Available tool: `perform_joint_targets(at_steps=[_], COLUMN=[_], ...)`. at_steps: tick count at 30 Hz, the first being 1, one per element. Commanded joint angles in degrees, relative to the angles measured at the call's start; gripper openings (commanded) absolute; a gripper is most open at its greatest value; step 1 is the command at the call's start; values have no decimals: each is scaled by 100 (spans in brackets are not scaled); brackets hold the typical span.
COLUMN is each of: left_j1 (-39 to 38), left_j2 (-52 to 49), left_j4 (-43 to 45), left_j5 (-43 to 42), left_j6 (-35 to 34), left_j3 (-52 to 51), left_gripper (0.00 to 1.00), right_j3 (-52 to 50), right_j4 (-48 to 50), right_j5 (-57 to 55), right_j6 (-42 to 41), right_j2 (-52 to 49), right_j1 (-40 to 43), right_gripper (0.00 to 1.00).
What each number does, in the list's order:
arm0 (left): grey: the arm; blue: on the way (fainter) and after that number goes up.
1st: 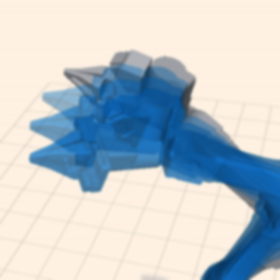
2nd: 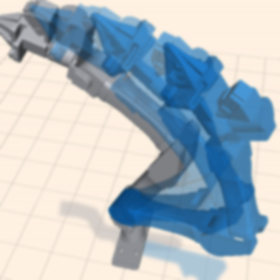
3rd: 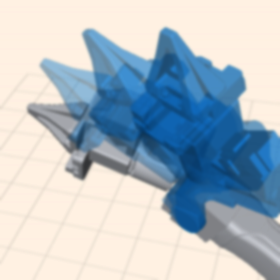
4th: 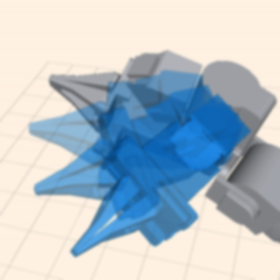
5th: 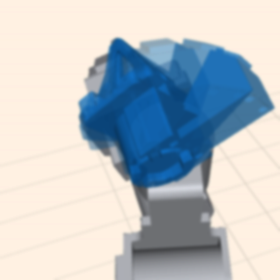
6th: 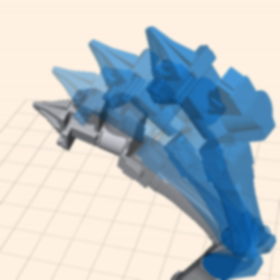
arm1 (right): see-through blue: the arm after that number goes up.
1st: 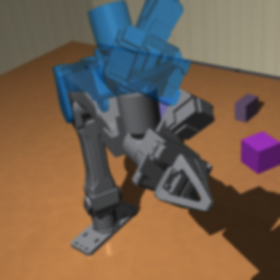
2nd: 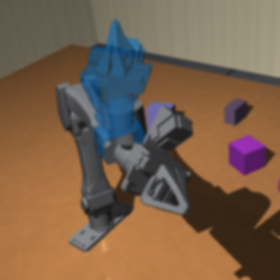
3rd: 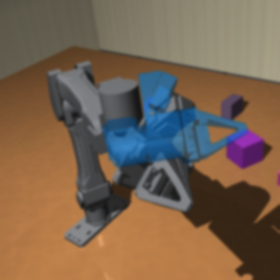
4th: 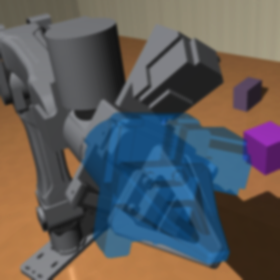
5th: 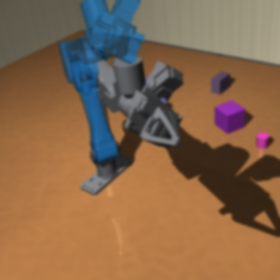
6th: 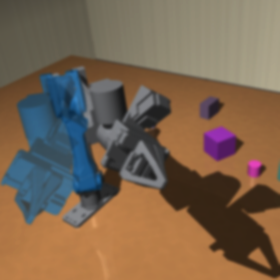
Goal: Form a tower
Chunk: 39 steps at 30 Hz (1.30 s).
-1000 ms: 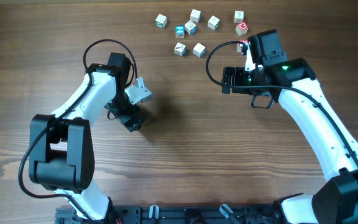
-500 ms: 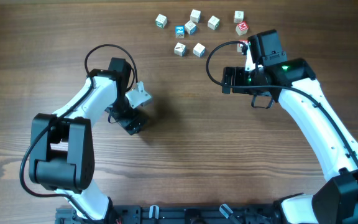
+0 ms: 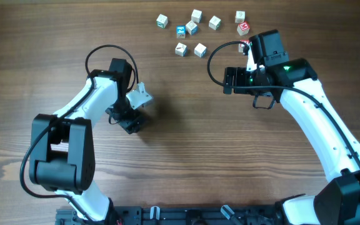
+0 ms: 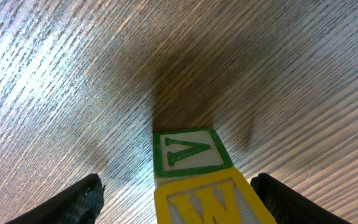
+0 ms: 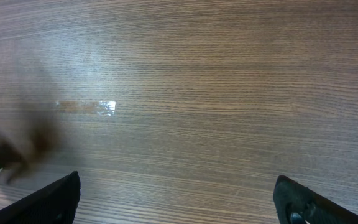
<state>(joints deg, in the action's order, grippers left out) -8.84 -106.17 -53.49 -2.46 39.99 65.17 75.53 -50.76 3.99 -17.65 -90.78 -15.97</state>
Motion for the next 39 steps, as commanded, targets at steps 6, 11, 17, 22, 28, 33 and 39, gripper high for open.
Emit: perform_joint_targets(at_steps=[6,11,17,22,28,33,39], left_j1=[-7,-7,-7,-7,-7,-7,-7], left_j2=[105,107,107,227,584,588,588], left_j4=[-4,-7,-17,-238,-264,-308,-402], left_j5=[46,42,35,15,-92,-90,-87], left_j6=[11,9,9,11,11,9,11], left_j3=[-50,-50,17,289,321,321,321], left_gripper=[72,89,96,97,100,99,88], right_j3=[-28,-28,-28,-28,-28,-28,-28], right_j4=[11,11,11,11,11,9,7], right_j5=[-107,-107,-109,-146,-146,-146,-146], right_j6=[116,114,116,116,111,116,116], right_j2=[24,24,24,24,24,24,24], right_j1=[-17,-17,-17,-17,-17,-17,-17], right_gripper=[100,100,100,100,100,100,100])
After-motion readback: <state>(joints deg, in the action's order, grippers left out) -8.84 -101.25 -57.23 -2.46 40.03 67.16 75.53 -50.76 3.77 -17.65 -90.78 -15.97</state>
